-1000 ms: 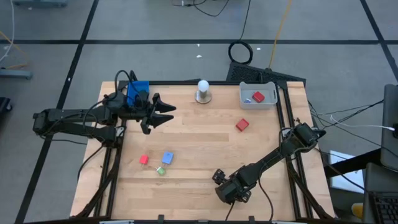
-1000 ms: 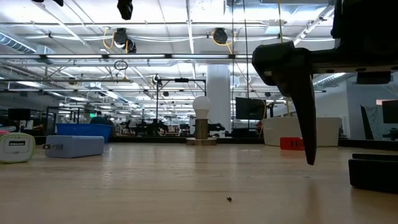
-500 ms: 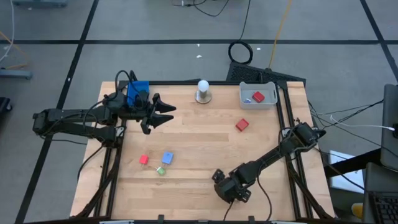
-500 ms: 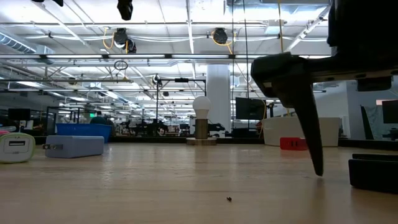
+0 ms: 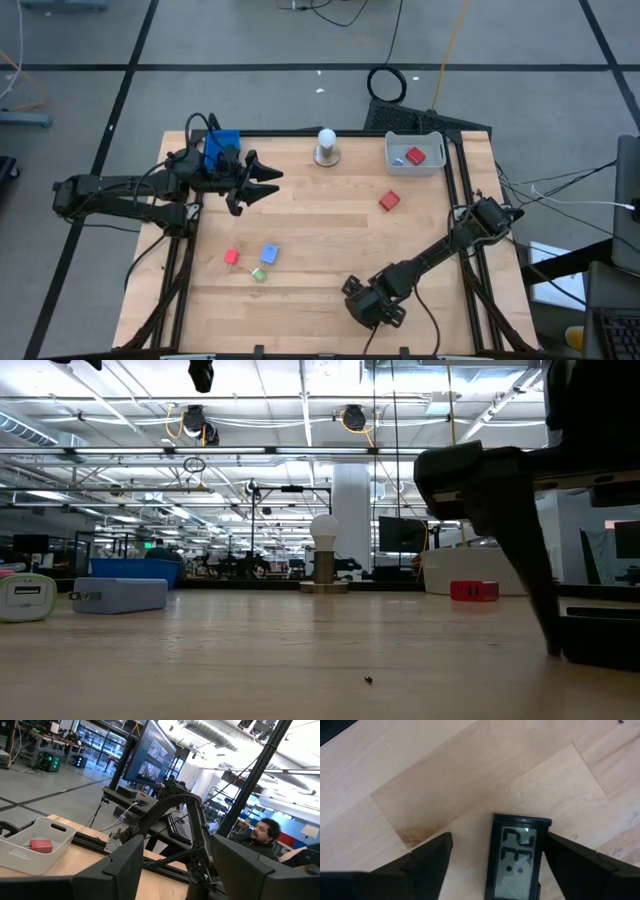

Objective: Pick & Place Office items
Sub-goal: Put the black digital clock into the blue bin

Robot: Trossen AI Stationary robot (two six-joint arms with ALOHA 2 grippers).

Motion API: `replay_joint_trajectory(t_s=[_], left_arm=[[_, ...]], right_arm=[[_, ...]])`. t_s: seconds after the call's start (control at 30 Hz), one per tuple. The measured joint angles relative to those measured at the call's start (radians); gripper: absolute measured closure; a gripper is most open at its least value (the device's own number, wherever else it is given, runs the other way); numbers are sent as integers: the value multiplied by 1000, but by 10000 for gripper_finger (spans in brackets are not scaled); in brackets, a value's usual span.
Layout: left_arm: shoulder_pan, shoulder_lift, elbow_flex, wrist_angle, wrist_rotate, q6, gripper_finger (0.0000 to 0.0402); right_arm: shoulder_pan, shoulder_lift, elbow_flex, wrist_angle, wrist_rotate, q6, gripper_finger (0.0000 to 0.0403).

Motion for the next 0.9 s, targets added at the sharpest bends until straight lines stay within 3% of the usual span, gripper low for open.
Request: replay_joint_trajectory(t_s=[0.43,0.9], left_arm=[[0,0,0,0,0,-10,172],[0,0,0,-17,0,-25,172]], right_arm=[[1,0,0,17,-3,4,248],[2,-19,-2,24,107,10,251]])
